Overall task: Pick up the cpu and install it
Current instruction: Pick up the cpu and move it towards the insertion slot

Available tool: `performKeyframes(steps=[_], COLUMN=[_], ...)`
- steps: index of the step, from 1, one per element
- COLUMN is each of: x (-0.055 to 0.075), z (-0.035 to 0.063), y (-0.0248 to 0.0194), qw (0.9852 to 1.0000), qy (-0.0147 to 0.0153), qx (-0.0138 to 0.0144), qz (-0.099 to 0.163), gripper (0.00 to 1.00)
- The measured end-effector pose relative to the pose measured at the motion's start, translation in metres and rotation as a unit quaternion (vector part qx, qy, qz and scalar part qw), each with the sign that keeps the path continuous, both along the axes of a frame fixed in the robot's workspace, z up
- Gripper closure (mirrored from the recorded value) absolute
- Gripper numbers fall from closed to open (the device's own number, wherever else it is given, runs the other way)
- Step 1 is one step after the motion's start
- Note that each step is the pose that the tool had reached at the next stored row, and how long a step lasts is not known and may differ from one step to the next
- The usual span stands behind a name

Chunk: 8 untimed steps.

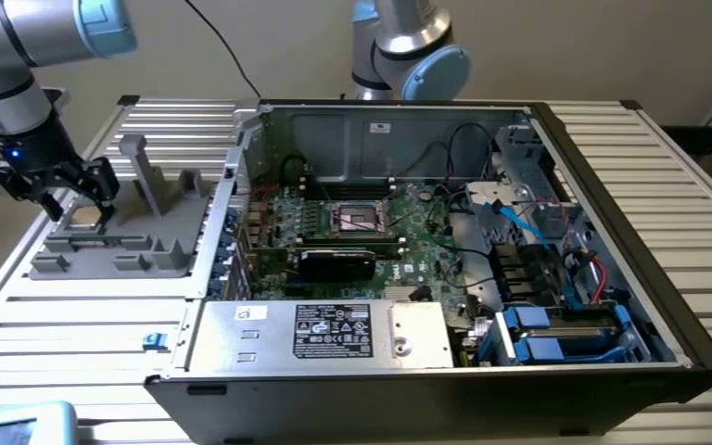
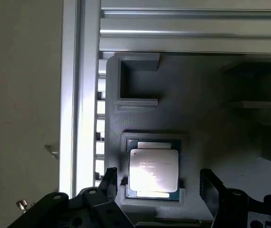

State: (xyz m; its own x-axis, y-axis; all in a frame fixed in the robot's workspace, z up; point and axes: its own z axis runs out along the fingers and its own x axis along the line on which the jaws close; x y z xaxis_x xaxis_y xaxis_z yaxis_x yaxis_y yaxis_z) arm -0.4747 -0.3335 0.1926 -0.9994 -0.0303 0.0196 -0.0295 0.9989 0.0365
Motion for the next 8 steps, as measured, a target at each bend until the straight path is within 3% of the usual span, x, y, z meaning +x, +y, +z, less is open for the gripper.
performKeyframes(steps=[3,8], x=[0.0,0.0001], z=[-0.0024,-0.0049], y=[0.0001,0.0021], qw=[1.0,1.0], qy=[0.0022,0.0022], qx=[0.0009,0.001], qz=[0.0,0.0], gripper=[0.2,0.2])
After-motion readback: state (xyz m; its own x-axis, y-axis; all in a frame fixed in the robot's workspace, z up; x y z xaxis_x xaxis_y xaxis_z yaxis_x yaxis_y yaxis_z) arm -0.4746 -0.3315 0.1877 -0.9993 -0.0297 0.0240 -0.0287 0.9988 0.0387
